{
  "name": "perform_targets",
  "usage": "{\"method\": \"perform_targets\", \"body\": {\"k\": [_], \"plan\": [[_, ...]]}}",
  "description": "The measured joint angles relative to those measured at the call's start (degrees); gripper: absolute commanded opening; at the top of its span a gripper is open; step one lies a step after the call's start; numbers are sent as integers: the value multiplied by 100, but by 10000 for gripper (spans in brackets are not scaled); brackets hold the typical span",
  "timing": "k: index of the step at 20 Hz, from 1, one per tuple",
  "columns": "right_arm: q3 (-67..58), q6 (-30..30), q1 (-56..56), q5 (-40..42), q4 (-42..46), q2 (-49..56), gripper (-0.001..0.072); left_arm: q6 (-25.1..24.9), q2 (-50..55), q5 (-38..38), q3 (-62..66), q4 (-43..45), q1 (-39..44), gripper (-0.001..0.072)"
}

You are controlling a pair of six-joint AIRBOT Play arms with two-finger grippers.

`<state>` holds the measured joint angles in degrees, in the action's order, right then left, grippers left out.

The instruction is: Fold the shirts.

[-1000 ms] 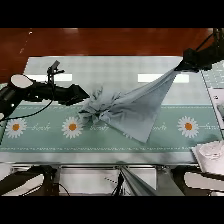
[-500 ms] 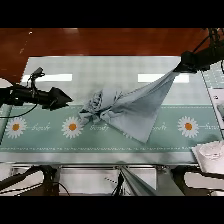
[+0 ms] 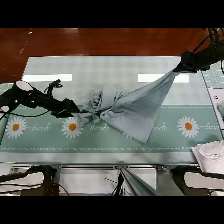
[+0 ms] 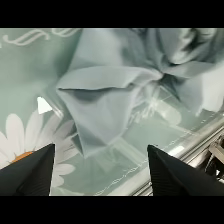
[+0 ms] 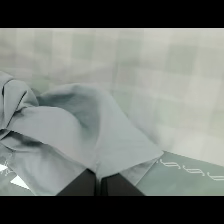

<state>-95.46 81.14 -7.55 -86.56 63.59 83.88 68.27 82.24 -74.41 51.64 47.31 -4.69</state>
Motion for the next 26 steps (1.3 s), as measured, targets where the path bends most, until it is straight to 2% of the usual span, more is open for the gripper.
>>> {"method": "perform_targets", "body": {"k": [3,4,5,6,7,8,9,10,11,15,18,20,26], "plan": [[0,0,0,11,0,0,23,-9,354,94,0,-33,114,660],[0,0,0,11,0,0,23,-13,470,138,0,-85,181,587],[0,0,0,11,0,0,23,-13,564,184,2,-192,256,280],[0,2,0,11,0,0,23,-15,660,280,2,-264,332,26],[0,4,0,11,0,0,26,-20,734,319,0,-350,413,32],[2,9,0,9,0,0,115,-70,785,393,0,-424,479,32],[0,13,-2,7,0,0,329,-96,828,402,0,-455,525,32],[2,17,-11,-15,9,0,497,-146,850,415,0,-496,549,32],[0,24,-26,-94,55,0,516,-192,868,415,0,-527,557,32],[348,2,-184,-627,835,-192,516,-345,876,275,0,-584,481,32],[1556,127,-400,-487,999,-896,536,-450,857,232,0,-610,437,32],[2804,175,-466,-197,704,-1567,546,-518,848,201,0,-616,426,32],[6607,208,-531,955,-1130,-3499,545,-688,822,138,0,-621,415,33]]}}
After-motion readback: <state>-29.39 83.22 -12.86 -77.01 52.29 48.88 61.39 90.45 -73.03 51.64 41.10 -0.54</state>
